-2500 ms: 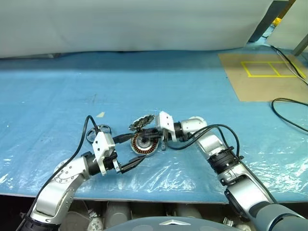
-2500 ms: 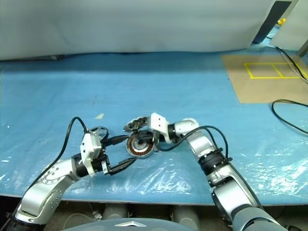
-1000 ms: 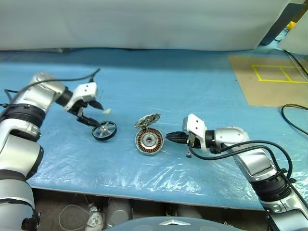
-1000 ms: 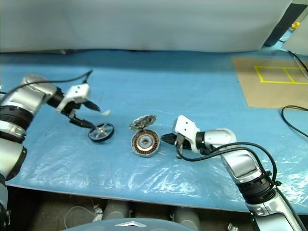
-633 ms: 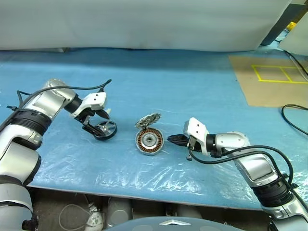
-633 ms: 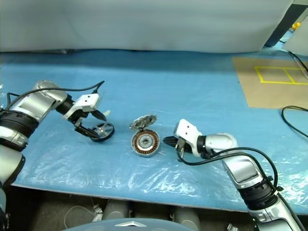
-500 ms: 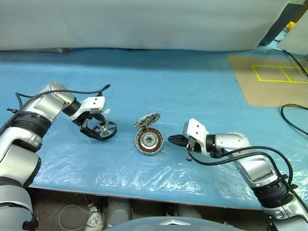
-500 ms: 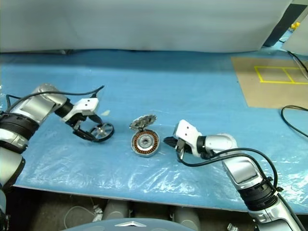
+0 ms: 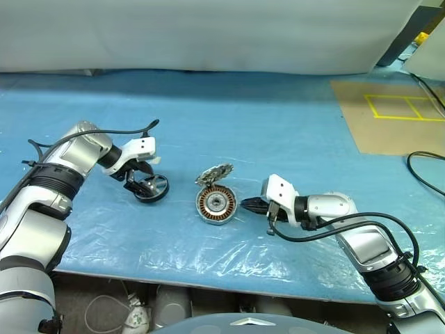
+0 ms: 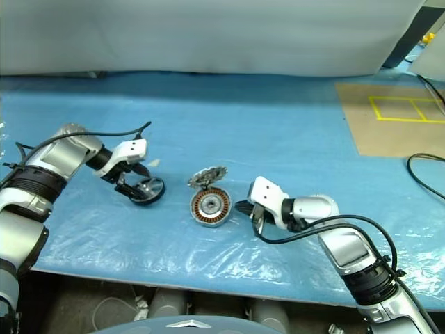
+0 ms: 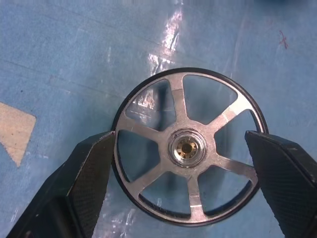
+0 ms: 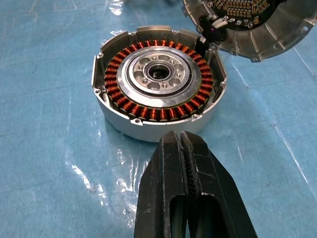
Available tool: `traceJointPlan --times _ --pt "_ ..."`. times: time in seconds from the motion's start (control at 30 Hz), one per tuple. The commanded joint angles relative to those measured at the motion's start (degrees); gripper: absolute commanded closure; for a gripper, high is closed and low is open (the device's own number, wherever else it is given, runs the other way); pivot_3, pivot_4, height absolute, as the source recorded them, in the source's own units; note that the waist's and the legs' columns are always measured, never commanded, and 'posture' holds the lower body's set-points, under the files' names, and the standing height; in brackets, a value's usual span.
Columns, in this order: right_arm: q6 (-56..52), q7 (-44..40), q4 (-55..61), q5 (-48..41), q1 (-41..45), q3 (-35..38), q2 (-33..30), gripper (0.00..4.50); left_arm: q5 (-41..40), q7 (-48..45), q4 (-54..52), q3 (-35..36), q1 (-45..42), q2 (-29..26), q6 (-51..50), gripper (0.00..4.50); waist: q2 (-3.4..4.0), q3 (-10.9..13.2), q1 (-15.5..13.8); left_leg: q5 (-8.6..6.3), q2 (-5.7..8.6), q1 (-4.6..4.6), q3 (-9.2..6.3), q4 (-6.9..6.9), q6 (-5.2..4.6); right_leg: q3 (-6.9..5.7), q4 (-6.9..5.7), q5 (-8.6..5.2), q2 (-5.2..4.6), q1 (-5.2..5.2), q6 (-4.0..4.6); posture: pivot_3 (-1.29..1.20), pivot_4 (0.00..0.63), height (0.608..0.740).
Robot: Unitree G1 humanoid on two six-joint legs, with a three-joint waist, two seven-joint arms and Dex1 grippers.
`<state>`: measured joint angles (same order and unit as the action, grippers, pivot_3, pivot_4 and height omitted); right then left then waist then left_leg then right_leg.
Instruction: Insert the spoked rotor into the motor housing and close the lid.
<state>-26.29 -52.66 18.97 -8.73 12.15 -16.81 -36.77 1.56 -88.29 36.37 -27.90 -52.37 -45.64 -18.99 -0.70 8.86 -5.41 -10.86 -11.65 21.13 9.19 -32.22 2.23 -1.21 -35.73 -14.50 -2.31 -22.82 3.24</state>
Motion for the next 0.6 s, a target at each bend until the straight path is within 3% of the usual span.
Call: traceJointPlan --times 0.03,0.37,0.47,0.57,0.6 --pt "-0.6 -0.1 4.3 0.4 -0.3 -0.7 -0.9 4.45 1.7 -0.3 -1.0 1.4 0.2 -0.9 -0.3 0.09 0.0 0.0 0.0 0.0 0.0 0.0 -0.02 0.0 0.0 0.0 0.0 0.0 0.0 0.0 0.0 0.0 0.15 0.74" --pt "-2.8 0.1 5.4 0.5 0.6 -0.8 -1.1 4.45 0.7 -3.2 -5.7 3.7 2.1 -1.5 -3.0 0.09 0.02 0.0 -0.1 0.0 0.01 -0.06 -0.07 0.0 0.0 -0.03 0.02 -0.01 -0.02 0.1 0.01 0.0 0.15 0.74" --pt "-2.1 0.1 4.3 0.7 0.7 -1.0 -0.9 4.5 1.3 -3.0 -5.5 3.8 2.5 -1.9 -1.2 0.64 0.02 0.0 -0.1 0.0 0.02 -0.05 -0.07 0.0 0.0 -0.03 0.02 -0.01 -0.02 0.1 0.01 0.0 0.15 0.74" --pt "-1.1 0.0 3.2 0.9 0.6 -1.2 -0.9 4.5 1.3 -3.3 -5.9 4.2 3.2 -2.0 -0.6 1.58 0.03 0.0 0.0 0.0 0.01 -0.06 -0.07 0.01 0.0 -0.03 0.03 -0.01 -0.01 0.09 0.01 0.0 0.15 0.74" --pt "-0.6 -0.1 2.8 1.0 0.3 -1.4 -0.9 4.5 1.3 -3.5 -6.2 4.2 3.3 -2.1 -0.3 1.58 0.03 0.0 -0.1 0.0 0.01 -0.05 -0.08 0.01 0.0 -0.03 0.03 -0.01 -0.01 0.08 0.01 0.0 0.15 0.74"
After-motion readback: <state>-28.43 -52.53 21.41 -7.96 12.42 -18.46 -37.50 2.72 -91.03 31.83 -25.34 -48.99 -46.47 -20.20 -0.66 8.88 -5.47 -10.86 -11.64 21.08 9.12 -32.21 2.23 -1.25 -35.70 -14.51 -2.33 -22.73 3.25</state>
